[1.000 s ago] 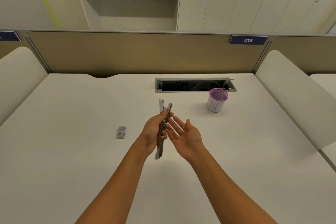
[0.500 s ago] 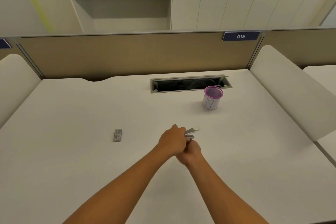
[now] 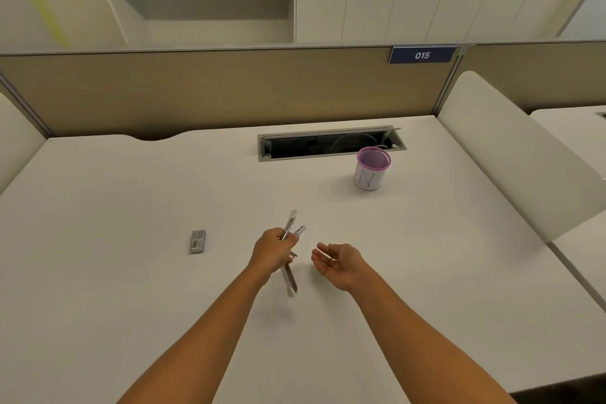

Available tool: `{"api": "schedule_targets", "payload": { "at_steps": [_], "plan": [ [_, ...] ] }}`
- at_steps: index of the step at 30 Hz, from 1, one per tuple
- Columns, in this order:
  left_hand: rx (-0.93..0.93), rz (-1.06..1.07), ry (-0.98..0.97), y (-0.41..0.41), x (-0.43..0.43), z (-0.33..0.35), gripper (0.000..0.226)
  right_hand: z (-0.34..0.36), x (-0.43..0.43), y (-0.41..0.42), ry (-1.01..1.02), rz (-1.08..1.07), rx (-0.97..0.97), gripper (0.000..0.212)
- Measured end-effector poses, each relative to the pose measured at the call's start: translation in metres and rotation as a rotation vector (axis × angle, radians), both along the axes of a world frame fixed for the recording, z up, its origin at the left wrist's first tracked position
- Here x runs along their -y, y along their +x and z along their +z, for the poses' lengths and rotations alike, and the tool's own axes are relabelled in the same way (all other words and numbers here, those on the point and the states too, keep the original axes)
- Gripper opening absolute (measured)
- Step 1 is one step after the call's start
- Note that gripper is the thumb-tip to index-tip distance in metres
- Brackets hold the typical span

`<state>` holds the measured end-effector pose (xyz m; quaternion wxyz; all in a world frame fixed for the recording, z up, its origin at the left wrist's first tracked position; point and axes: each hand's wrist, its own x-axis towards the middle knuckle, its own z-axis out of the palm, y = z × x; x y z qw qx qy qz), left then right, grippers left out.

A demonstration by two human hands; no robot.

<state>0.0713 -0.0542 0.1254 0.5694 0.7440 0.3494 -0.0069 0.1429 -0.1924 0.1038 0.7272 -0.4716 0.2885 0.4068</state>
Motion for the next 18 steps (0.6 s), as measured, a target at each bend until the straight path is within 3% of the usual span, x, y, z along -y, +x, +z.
{"api": "schedule_targets", "payload": {
  "at_steps": [8,11,18],
  "plan": [
    [0.135,0.223,-0.422,-0.005,-0.008,-0.022,0.02,0.006,0.01,0.042,0.025,0.047,0.16,0.024],
    [0.203,0.311,-0.554,-0.005,-0.012,-0.026,0.019,0.023,0.006,0.073,0.032,0.019,0.267,0.033],
    [0.277,0.383,-0.629,0.003,-0.021,-0.028,0.015,0.084,-0.001,0.158,-0.098,-0.124,0.537,0.033]
  ]
}}
